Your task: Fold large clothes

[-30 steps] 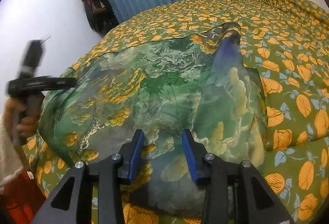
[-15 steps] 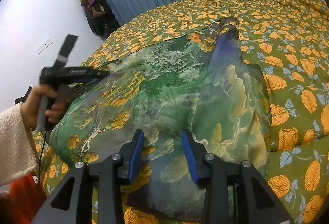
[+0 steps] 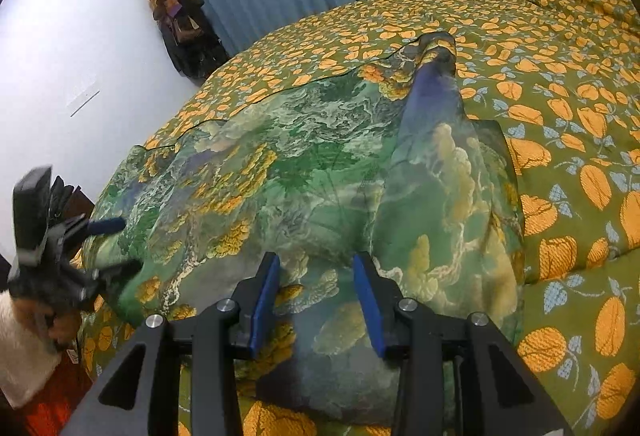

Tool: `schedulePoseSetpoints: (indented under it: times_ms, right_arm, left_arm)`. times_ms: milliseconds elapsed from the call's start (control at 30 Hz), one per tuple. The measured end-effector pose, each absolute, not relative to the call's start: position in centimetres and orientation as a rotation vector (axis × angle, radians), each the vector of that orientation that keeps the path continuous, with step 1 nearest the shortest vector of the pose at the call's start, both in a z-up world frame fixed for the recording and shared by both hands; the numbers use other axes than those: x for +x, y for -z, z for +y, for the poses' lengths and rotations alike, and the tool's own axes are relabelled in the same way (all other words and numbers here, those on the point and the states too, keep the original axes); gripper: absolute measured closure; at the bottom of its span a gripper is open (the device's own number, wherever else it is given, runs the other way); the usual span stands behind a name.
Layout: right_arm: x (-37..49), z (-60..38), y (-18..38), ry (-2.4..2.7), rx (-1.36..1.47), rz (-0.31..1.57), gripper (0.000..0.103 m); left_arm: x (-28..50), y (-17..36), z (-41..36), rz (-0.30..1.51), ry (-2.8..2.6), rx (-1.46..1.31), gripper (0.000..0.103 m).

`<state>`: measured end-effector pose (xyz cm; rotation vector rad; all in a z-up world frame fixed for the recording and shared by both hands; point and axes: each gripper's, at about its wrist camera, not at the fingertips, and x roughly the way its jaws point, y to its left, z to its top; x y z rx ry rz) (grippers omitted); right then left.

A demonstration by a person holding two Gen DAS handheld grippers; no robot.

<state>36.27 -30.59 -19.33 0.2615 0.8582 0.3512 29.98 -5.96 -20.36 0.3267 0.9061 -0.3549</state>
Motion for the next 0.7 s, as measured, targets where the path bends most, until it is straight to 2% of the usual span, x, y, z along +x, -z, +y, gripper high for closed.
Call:
schedulePoseSetpoints:
  times_ms: [100, 167, 233, 300, 467, 600, 700]
  right_arm:
    - [35.7, -31.3, 18.8, -0.346, 0.294, 0.874, 0.064]
    - [34.8, -32.6, 17.8, -0.336, 0.356, 0.857, 0.059]
    - [33.4, -34.7, 16.9, -0.283, 0.43, 0.799, 0.033]
    - [32.5, -36.4, 17.0, -0.197, 0.466, 0.771, 0.021]
    - [33.7, -39.0, 20.2, -0.108, 0.571, 0.857, 0.02]
    - [35.7, -38.9, 22.2, -0.151, 0.652, 0.892, 0.02]
    - [36.6, -38.8, 23.4, -0.175, 0.712, 0.909, 0.021]
  left_arm:
    - [28.1, 20.3, -6.5, 0.911, 0.373, 0.383, 0.001]
    - [26.9, 19.7, -6.9, 0.911, 0.393, 0.41, 0.001]
    - [25.9, 18.1, -7.3, 0.875, 0.428, 0.377, 0.001]
    - [25.8, 16.9, -7.7, 0.852, 0.457, 0.324, 0.001]
    - [28.3, 15.8, -9.4, 0.828, 0.521, 0.204, 0.001]
    - [31.0, 19.5, -10.7, 0.943, 0.535, 0.162, 0.001]
    - [30.8, 20.8, -11.3, 0.929, 0.523, 0.221, 0.0]
